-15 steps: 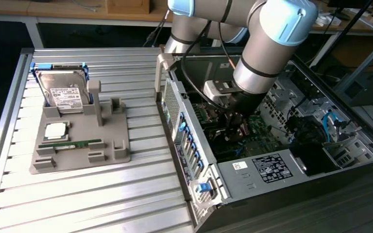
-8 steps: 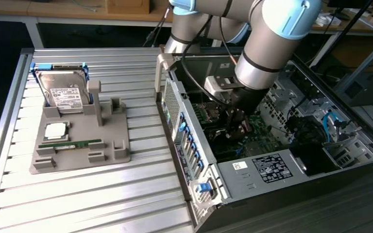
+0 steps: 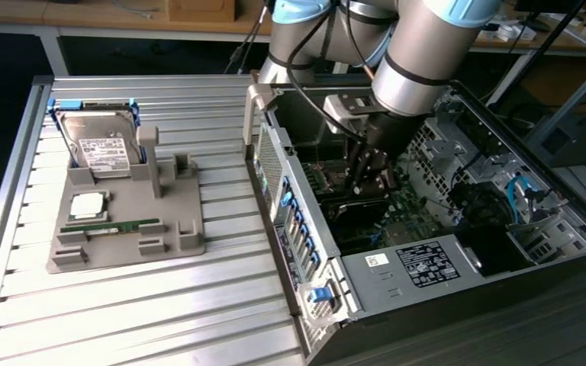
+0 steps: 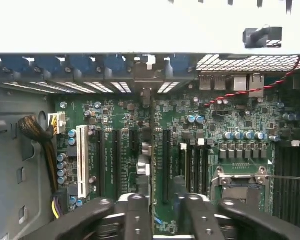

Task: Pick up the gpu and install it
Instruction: 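Insert the gpu into the slot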

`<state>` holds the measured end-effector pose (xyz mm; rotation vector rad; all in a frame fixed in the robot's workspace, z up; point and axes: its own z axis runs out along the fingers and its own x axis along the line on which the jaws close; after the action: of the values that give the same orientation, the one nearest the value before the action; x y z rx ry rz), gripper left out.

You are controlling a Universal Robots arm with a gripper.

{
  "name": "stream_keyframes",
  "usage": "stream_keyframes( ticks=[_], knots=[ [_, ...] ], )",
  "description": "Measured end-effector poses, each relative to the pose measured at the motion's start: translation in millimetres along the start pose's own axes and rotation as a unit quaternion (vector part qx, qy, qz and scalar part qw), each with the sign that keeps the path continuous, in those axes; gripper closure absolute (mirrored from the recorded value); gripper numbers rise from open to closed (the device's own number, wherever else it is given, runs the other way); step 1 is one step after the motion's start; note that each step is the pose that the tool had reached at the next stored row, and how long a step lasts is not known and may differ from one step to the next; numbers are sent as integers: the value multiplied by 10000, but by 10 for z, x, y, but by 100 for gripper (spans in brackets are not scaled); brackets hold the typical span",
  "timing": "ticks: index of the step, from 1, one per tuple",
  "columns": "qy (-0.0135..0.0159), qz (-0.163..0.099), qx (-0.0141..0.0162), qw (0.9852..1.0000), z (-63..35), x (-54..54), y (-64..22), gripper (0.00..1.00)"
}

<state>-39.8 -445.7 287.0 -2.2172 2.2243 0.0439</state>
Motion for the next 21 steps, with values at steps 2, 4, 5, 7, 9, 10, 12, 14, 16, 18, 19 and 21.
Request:
stream_keyframes(
  ticks=[2,4,5,7,9,10,12,14,16,18,19,21],
  knots=[
    [-1,-1,-2,10000,0,-2,-12,80],
    [-1,-5,-33,10000,0,-2,-73,89],
    [0,-5,-61,10000,0,1,-113,89],
    [1,-4,-119,9999,2,10,-205,89],
    [1,-2,-169,9999,5,17,-304,89],
    [0,-3,-191,9998,6,20,-349,89],
    [1,-1,-235,9997,8,30,-441,89],
    [1,-1,-278,9996,7,43,-567,89],
    [1,-1,-284,9996,7,43,-604,89],
    [1,0,-284,9996,6,44,-606,89],
    [1,0,-284,9996,6,44,-606,89],
    [1,-1,-284,9996,6,44,-607,89]
  ],
)
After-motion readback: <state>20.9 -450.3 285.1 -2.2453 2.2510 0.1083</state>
